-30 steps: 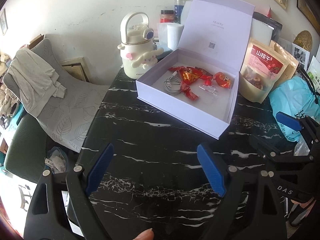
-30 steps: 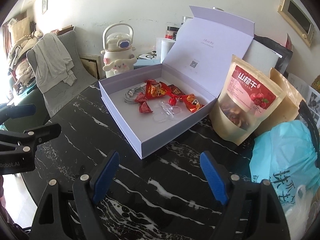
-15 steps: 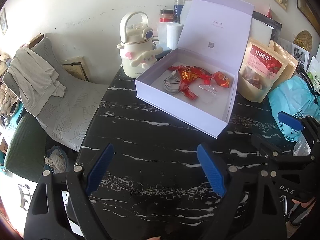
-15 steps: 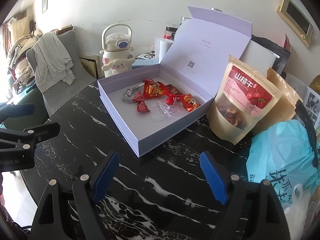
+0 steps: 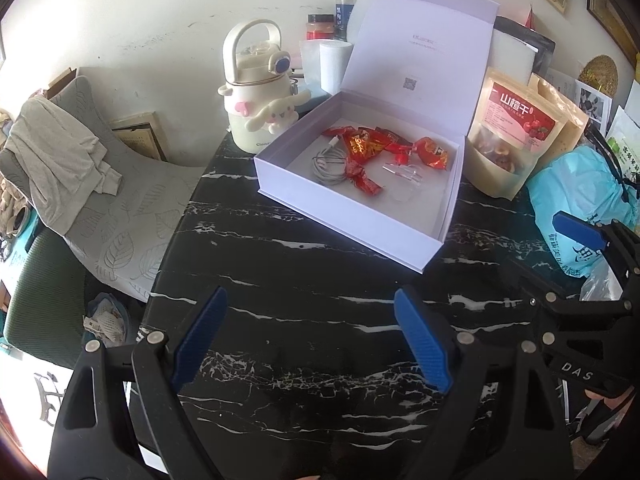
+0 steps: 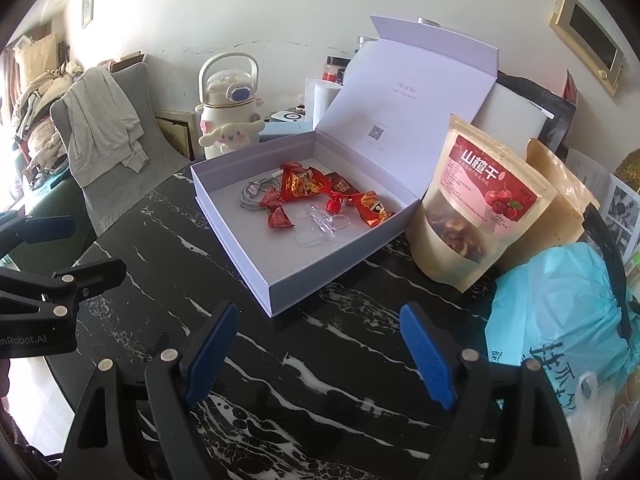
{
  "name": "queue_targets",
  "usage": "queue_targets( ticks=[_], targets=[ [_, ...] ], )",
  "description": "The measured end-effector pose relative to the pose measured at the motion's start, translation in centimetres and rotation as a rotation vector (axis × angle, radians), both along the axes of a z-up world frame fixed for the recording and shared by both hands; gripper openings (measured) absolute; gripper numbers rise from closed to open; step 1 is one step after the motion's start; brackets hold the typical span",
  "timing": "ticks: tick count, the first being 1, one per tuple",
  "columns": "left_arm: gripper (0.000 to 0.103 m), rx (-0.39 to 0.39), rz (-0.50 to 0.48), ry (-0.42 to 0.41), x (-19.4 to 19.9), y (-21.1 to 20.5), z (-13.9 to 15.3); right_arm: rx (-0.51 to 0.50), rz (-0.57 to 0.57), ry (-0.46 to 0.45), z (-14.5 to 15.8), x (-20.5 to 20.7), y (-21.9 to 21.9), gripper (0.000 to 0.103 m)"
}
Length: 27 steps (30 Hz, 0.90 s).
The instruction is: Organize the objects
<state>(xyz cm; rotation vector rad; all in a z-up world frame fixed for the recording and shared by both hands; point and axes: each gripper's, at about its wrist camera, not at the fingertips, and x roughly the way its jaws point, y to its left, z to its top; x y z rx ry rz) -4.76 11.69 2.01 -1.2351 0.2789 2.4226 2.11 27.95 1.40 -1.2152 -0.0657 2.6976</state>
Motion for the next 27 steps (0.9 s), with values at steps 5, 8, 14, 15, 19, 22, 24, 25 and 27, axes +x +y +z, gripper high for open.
queue_targets(
  ticks=[5, 8, 14, 15, 19, 22, 24, 25, 27],
  targets=[
    [0.085, -0.005, 0.006, -0.006, -0.07, 0.00, -0.18, 0.004, 0.000, 0.001, 0.15, 0.03, -0.05, 0.084],
    [0.085, -0.006, 0.007, -0.008, -0.06, -0.03, -0.19, 0.005, 0.002, 0.002, 0.27, 0.07, -0.03, 0.084],
    [0.085, -0.011, 0.010, -0.013, -0.03, -0.28, -0.33, 0.008, 0.003, -0.004, 0.31, 0.07, -0.15, 0.084],
    [0.085, -0.011, 0.011, -0.014, -0.02, -0.33, -0.33, 0.009, 0.004, -0.005, 0.27, 0.06, -0.23, 0.084],
    [0.085, -0.009, 0.016, -0.015, 0.07, -0.52, -0.30, 0.013, 0.009, -0.004, 0.29, 0.15, -0.51, 0.084],
    [0.085, -0.007, 0.015, -0.014, 0.15, -0.63, -0.21, 0.013, 0.009, -0.003, 0.32, 0.19, -0.60, 0.084],
    [0.085, -0.007, 0.015, -0.015, 0.18, -0.66, -0.18, 0.012, 0.011, -0.005, 0.28, 0.20, -0.69, 0.084],
    [0.085, -0.007, 0.015, -0.016, 0.20, -0.67, -0.15, 0.011, 0.011, -0.007, 0.26, 0.23, -0.72, 0.084],
    [0.085, -0.005, 0.015, -0.015, 0.25, -0.71, -0.12, 0.012, 0.012, -0.010, 0.22, 0.25, -0.80, 0.084]
  ],
)
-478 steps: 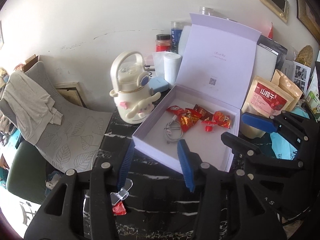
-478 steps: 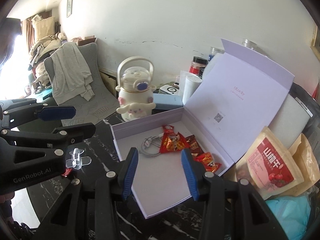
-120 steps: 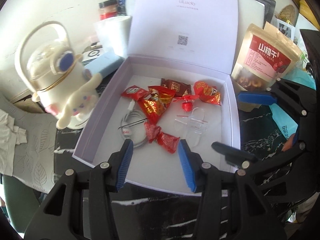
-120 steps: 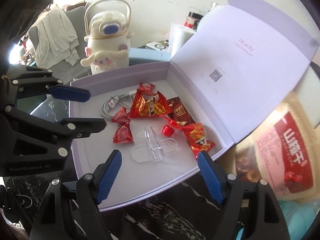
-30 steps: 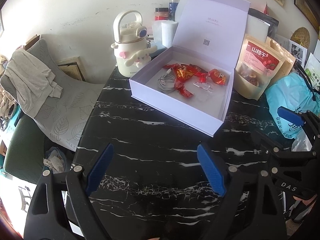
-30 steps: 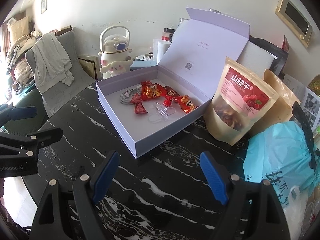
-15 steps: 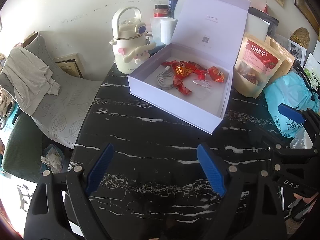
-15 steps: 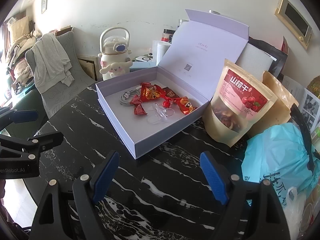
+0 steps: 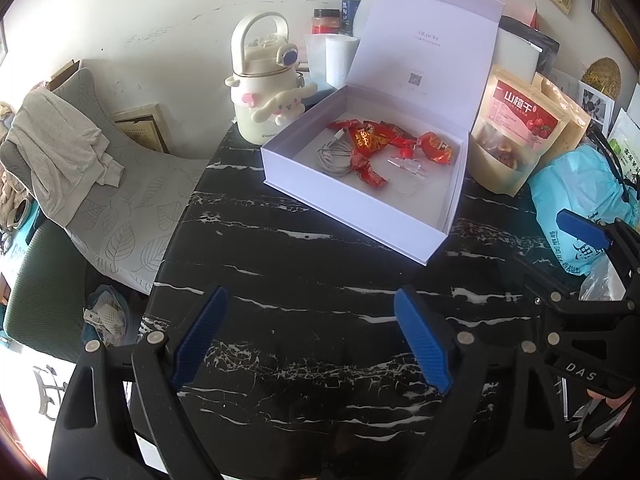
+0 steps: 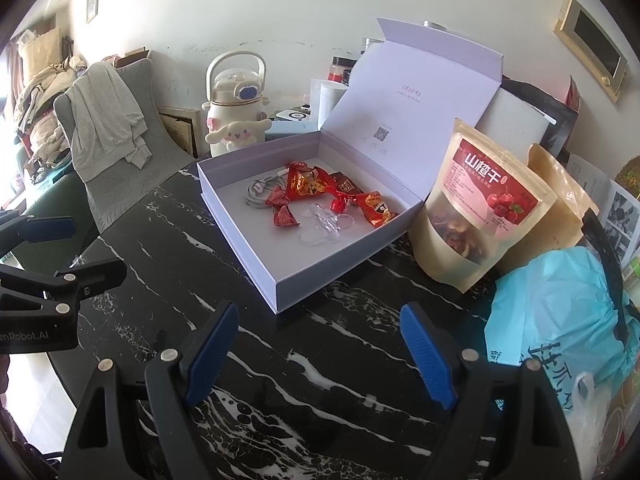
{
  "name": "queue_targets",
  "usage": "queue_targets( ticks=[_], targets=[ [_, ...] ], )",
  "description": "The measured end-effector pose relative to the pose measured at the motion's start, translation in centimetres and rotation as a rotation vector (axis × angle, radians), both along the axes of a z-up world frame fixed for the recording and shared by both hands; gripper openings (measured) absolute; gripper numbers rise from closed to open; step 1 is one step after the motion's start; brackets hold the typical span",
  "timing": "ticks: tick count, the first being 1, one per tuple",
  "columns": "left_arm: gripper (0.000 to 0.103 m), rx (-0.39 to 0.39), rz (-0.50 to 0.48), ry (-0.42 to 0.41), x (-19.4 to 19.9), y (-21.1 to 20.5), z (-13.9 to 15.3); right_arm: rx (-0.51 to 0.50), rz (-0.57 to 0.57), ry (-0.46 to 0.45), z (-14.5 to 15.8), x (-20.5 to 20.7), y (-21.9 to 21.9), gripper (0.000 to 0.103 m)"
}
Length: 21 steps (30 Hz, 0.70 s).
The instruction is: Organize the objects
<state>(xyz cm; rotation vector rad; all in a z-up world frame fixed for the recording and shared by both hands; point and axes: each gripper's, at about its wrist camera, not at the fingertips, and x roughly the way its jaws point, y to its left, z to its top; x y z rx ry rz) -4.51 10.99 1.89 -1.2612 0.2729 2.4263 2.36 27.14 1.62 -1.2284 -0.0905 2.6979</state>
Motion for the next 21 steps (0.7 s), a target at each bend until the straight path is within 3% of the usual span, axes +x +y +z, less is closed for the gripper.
queue_targets(
  ticks=[21],
  targets=[
    [0.085, 0.002, -0.024, 0.015, 2.1, 0.4, -0.2, 0.001, -0.007, -0.003, -0.3, 2.1, -0.5, 0.084]
  ],
)
